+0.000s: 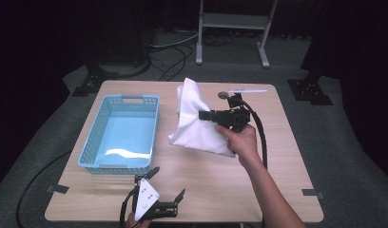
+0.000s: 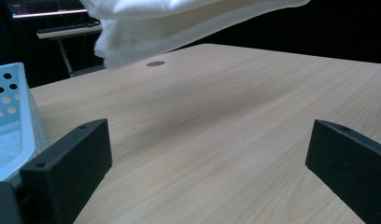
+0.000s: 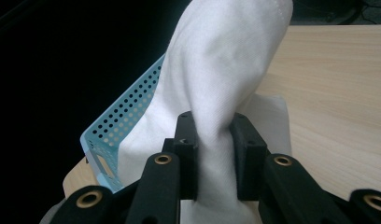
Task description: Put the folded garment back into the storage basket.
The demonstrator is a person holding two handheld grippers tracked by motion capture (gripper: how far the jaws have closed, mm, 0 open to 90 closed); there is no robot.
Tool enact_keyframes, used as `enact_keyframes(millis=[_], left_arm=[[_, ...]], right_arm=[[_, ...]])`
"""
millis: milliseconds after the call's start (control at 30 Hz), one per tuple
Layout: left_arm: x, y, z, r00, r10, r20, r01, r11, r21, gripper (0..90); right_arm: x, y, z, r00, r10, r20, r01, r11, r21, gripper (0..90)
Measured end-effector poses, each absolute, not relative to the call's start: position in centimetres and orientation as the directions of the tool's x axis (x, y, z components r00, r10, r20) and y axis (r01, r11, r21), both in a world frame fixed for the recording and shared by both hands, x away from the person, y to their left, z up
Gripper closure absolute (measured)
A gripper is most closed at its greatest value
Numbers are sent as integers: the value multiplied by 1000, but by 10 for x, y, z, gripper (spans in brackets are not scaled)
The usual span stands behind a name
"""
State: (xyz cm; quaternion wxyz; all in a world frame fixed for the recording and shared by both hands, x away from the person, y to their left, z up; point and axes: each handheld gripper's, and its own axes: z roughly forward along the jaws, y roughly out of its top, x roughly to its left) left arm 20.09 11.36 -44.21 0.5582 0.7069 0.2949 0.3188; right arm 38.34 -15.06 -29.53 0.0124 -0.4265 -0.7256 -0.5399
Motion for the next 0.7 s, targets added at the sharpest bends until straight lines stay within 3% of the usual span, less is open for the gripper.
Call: enact_keyframes(millis=[700], left_arm=[[201,115,-442,625,771,120,58,-199,978,0]], right_arm=[[390,-125,-292,-645,589,487,635,59,770,751]])
